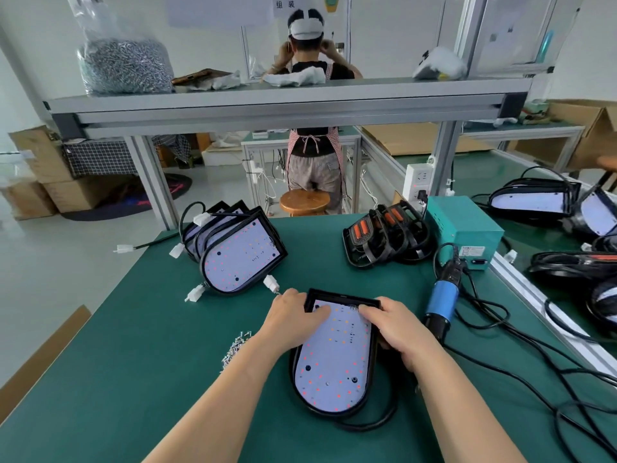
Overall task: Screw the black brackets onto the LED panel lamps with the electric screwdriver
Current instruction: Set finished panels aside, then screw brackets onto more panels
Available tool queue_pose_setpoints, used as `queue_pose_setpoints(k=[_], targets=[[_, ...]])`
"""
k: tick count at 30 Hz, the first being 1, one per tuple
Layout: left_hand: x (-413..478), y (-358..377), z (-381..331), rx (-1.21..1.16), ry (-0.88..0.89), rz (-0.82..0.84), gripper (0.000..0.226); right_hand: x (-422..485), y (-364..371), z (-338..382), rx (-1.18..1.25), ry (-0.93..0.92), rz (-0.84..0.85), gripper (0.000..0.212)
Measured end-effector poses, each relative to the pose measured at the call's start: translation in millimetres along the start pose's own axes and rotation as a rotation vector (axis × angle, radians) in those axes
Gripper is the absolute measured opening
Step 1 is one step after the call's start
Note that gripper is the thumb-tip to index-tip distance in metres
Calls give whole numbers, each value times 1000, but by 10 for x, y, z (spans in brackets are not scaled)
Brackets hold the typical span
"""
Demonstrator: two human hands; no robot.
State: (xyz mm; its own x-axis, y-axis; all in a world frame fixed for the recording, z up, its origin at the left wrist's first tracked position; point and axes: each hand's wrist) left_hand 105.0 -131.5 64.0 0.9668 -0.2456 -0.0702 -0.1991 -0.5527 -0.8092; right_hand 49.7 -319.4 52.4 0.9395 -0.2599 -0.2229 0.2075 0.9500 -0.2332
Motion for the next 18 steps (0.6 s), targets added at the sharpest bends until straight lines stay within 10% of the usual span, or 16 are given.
queue_pose_setpoints(k=[6, 13, 18], targets=[[-196, 119, 130, -884, -193, 143, 47, -123, 166, -4, -228, -13, -32, 25], [-285, 282, 152, -724, -120, -131, 43, -411, 251, -51, -143, -164, -255, 52], [-340, 386, 68, -796, -213, -255, 38, -771, 263, -216, 3, -253, -64, 73]])
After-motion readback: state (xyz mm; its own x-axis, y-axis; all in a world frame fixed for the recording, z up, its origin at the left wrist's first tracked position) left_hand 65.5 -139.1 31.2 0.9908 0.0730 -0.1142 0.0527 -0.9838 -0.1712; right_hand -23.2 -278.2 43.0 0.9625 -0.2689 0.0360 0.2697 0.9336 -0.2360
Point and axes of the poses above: each hand's wrist, its own x-axis towards the middle knuckle, its own y-axis out of the palm, z = x × y, and after that the axes turned 6 degrees about x, right-handed
